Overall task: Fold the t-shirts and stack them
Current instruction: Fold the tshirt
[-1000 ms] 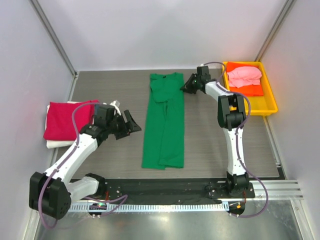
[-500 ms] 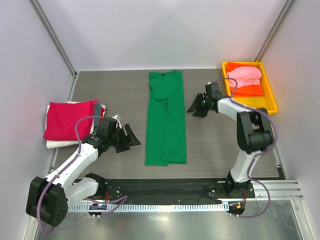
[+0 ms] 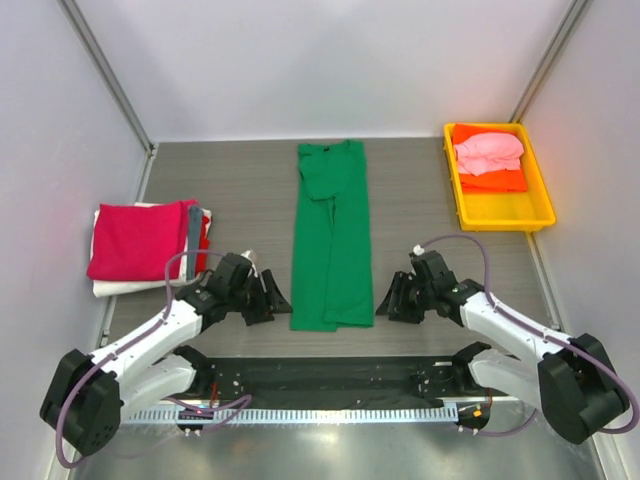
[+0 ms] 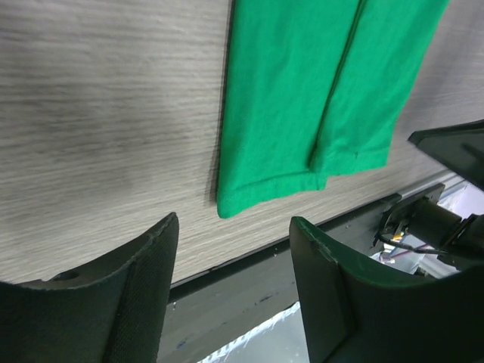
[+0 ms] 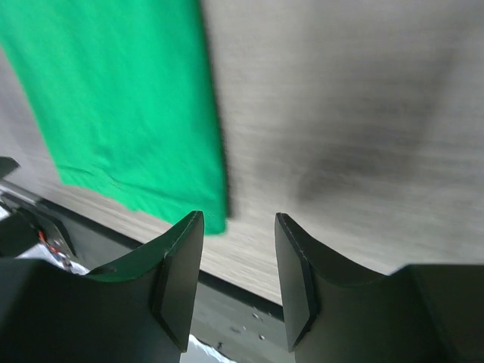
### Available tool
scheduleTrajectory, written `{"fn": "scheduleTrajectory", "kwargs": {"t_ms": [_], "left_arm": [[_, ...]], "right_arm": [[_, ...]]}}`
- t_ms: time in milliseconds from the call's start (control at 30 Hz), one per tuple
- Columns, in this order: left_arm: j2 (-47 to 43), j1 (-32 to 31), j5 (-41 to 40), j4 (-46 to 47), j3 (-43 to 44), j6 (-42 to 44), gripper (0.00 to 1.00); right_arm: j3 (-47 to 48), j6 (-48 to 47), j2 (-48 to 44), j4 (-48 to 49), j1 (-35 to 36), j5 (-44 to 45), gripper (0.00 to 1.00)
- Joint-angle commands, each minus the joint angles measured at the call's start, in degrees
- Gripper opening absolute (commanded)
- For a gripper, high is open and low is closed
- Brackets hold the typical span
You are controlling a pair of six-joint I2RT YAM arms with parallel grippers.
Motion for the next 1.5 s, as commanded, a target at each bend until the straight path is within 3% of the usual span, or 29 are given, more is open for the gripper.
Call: {"fn": "scheduleTrajectory", "kwargs": {"t_ms": [0,367,567,700,833,900,1200,1300,1467], "left_arm": [[0.85,-2.24,-1.00,4.98,-0.92,-3.23,0.60],[6.30,-5.23,-0.92,12.63,-4.43,-7.63,0.46],[8.14,-5.41,-1.44,13.42,-4.18,-7.29,0.44],[9.82,-5.50,-1.79,13.86,-3.30,-6.93,0.44],[10.70,-5.58,-1.88,14.74,-3.56,-6.41,0.43],[11.31,-5.58,-1.62,15.35,-3.91,-6.58,0.41],[11.31,-8.12,-2.94,16.32,-3.91,-8.07,0.27],[11.23,-8.74,-2.59,16.32,-4.18,-8.69,0.02],[6.06,-9.01,-0.48,16.15,-5.14,-12.02,0.00]], "right_arm": [[-3.08,5.22,-2.00,1.47,1.86,-1.01,0.48],[-4.76,7.78,3.10,9.74,4.67,-3.39,0.48],[-3.88,8.48,6.08,10.97,6.43,-1.90,0.44],[-3.44,9.09,7.14,11.32,8.01,-1.19,0.36],[-3.70,8.57,7.41,11.59,8.54,-1.28,0.08],[-3.96,8.83,7.32,11.68,8.80,-1.63,0.01],[-4.58,9.53,4.42,10.54,9.16,-2.42,0.01],[-4.58,9.45,3.19,9.48,9.16,-2.60,0.01],[-3.09,9.36,-1.54,5.27,9.33,-2.86,0.01]]}}
